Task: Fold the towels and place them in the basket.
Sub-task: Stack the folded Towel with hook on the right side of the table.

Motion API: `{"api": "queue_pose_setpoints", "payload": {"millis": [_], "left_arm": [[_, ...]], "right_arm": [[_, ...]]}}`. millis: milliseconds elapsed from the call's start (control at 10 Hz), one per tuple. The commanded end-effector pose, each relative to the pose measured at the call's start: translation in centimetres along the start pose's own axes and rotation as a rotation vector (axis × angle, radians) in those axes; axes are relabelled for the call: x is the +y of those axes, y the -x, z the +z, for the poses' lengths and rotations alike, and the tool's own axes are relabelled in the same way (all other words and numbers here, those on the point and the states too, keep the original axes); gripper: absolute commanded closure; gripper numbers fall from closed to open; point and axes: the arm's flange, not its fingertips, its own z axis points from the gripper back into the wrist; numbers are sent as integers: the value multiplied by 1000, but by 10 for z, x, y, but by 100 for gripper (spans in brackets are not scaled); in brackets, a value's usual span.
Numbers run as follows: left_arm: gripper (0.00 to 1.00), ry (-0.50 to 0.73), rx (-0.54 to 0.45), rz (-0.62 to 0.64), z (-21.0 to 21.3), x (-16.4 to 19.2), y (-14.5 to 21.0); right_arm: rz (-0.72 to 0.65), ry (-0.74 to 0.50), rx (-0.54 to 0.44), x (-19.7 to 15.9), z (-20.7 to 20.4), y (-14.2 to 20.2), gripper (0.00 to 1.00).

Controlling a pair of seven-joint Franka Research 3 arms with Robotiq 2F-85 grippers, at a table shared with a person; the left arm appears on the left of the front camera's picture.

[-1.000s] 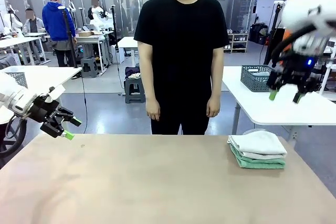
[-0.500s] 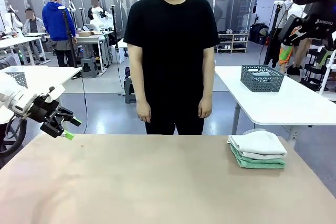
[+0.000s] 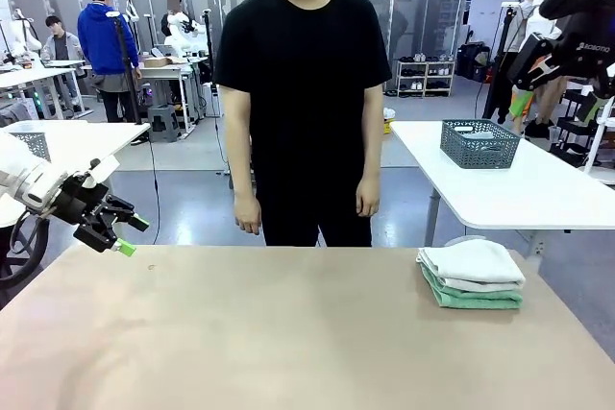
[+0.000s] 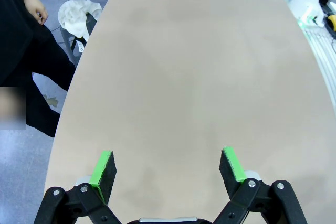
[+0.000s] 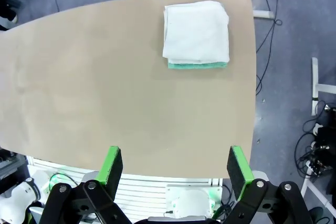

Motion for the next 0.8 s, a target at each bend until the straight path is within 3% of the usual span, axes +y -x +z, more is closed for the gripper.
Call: {"api": "queue_pose_setpoints", "payload": {"millis": [0,700], "left_arm": [[13,-2,-1,-2,1,0,-1],[13,-2,-1,-2,1,0,-1]], "right_arm": [[-2,-3,9,0,3,-3,0],[-2,-3,9,0,3,-3,0]]}}
